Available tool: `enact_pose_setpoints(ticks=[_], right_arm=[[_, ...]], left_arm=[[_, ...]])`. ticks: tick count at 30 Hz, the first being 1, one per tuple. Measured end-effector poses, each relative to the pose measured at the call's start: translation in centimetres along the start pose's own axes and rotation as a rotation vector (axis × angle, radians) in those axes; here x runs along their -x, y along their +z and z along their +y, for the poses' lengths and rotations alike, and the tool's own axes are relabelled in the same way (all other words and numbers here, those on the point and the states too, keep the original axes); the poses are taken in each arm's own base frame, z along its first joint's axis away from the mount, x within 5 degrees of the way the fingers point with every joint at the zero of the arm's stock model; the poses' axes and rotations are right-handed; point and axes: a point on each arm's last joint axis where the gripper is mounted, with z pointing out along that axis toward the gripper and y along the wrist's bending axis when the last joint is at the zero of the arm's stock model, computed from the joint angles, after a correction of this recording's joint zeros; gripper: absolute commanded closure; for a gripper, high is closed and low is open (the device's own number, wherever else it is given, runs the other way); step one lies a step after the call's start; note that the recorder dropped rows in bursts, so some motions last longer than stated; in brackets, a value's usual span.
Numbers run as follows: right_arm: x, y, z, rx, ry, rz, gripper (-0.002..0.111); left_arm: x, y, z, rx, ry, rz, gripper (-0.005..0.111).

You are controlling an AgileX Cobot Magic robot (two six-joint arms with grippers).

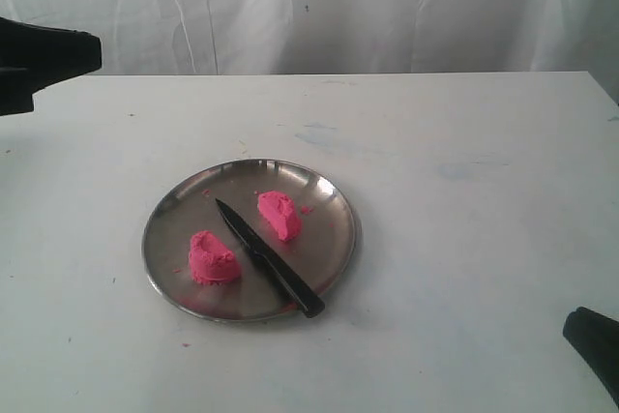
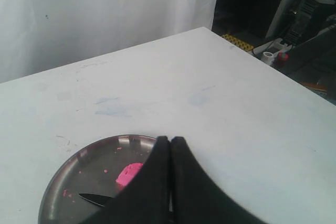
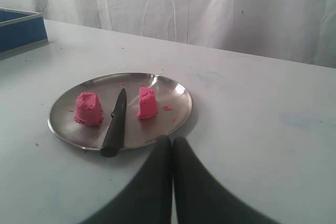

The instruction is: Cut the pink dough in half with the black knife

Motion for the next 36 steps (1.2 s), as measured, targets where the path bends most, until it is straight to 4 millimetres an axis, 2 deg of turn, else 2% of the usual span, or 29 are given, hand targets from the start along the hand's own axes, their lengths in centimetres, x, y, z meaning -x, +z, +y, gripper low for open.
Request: enact_pose_setpoints(ticks=[5,9,12,18,27,36], right_arm=[[0.0,0.0,0.0,0.0,0.0,0.0,0.108],[0.0,0.0,0.0,0.0,0.0,0.0,0.108],[0.0,0.0,0.0,0.0,0.0,0.0,0.108],[0.0,0.0,0.0,0.0,0.0,0.0,0.108],[0.0,0.0,0.0,0.0,0.002,0.0,0.108],[0.0,0.0,0.0,0.0,0.002,0.0,0.108]], left_arm=[[0.8,-0.9,0.4,0.101,0.018,-0.072,0.107],[1.3,-2.7,-0.5,0.133,0.108,-0.111,0.107],[1.3,-4.0,-1.1,0.154,0.164,-0.106,0.107],[0.7,-6.0,-1.9,0.203,0.134,-0.063,0.107],[-4.3,-7.6,-1.4,0.35,0.007,-0.068,0.107],[-8.1,-9.0,-1.6,0.413,-0.013,-0.123,0.107]])
